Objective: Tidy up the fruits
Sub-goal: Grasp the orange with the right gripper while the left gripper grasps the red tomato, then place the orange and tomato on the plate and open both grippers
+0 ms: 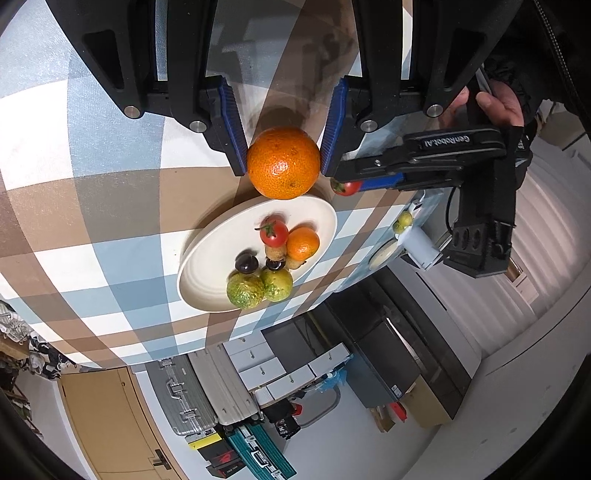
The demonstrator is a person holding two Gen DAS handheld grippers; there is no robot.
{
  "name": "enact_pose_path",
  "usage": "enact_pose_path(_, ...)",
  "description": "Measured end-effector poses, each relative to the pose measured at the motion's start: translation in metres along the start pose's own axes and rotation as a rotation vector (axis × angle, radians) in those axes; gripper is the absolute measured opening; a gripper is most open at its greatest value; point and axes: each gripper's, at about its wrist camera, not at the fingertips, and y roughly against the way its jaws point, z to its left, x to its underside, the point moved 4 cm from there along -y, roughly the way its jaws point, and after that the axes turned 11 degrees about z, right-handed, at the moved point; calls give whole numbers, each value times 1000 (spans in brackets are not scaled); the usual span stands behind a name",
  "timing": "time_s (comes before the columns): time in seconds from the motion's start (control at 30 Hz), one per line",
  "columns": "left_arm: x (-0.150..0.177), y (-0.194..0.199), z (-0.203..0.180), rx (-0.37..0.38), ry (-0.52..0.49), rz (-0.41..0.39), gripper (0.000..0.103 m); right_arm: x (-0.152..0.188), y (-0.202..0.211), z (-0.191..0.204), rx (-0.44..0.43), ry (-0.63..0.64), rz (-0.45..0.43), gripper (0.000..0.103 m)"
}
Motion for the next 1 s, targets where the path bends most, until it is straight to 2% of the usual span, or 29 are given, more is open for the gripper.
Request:
enact_pose_path(0.2, -7, 11, 2, 18, -5, -32, 28, -4, 2, 4, 13, 11, 0, 41)
enact_pose_path(0.53, -35, 17, 9, 30, -2, -80, 28, -36, 0, 11, 46, 58, -18, 41)
enact_pose_path(0.77, -48, -2, 14, 61, 11, -53, 28, -62, -19, 9, 65, 72, -8, 41)
enact_pose_path(1.0, -55, -16, 21, 90, 9, -64, 28, -83, -38, -4, 83, 64, 8, 41)
